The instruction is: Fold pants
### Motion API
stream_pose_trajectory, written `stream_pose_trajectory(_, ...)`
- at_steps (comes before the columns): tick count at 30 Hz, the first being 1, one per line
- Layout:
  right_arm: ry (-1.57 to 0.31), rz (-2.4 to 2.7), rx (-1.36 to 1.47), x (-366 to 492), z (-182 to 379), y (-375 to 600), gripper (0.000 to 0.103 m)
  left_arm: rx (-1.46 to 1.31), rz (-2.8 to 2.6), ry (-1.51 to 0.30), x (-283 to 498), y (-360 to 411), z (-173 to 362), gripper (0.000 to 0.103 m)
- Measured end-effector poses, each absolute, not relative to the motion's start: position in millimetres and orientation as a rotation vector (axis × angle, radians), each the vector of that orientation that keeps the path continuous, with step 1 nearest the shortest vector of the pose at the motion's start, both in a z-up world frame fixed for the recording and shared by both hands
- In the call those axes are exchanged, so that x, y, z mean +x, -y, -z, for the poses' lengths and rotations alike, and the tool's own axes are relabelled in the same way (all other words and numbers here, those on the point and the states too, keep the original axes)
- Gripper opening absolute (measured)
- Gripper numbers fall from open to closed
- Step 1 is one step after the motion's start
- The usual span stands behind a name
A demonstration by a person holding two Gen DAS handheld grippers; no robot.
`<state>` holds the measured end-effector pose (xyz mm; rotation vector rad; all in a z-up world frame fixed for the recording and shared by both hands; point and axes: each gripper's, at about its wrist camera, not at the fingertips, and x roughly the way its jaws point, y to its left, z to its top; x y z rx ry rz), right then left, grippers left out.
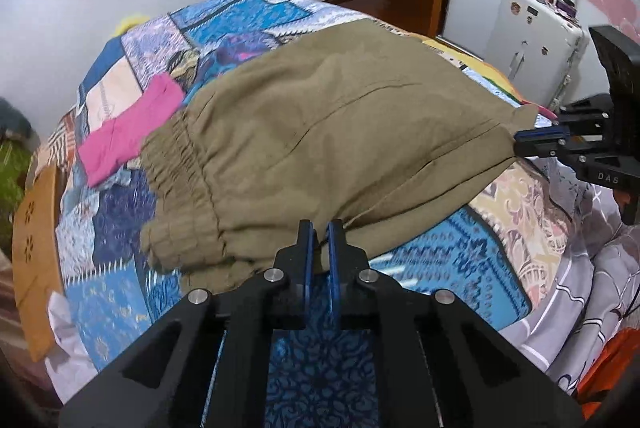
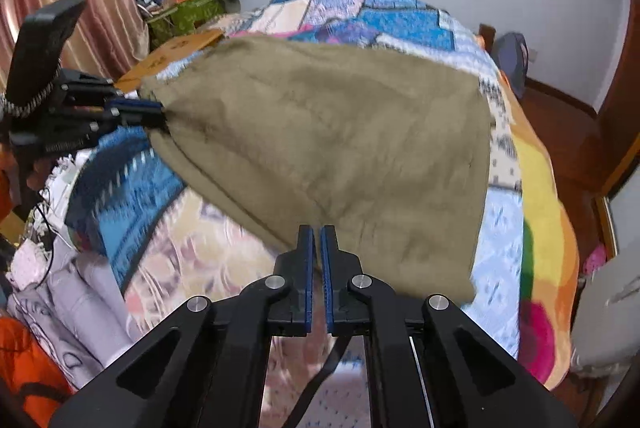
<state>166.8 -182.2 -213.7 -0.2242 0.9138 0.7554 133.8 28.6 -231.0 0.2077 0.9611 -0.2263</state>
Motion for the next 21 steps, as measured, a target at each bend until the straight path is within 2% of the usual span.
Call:
stream_pose_trajectory(3,-0.937,-0.732,-0.192,166,217,189,0.004,0.179,0.213,-0.981,128,-37,233,0.005)
stream_pose_trajectory(8,-0.894,-0.724,-0.127,166,188,201,0.004,0.127,0.188,-0.902,120,-53,200,0.006)
stream_pose_trajectory(11,-0.852,-0.708,-0.083,177,168,201,0.012,0.101,0.169,-0.859,132,-60,180,0.013)
stream_pose_trajectory(13,-0.828,-0.708,-0.044,187,160,196,0.029,0.079,0.164,-0.854,147,-62,175,0.019)
stream_pose_trajectory(14,-0.819,-0.707,-0.033,192,159,191,0.032,0.070,0.166,-0.856,153,-62,175,0.022)
stream_pose_trajectory(18,-0.854,-0.738,0.027,216,172,164,0.033,0.042,0.182,-0.918,178,-57,196,0.035)
stream_pose_trajectory(21,-0.969,-0.744,0.069,227,201,147,0.033,0.021,0.194,-1.025,184,-57,228,0.035)
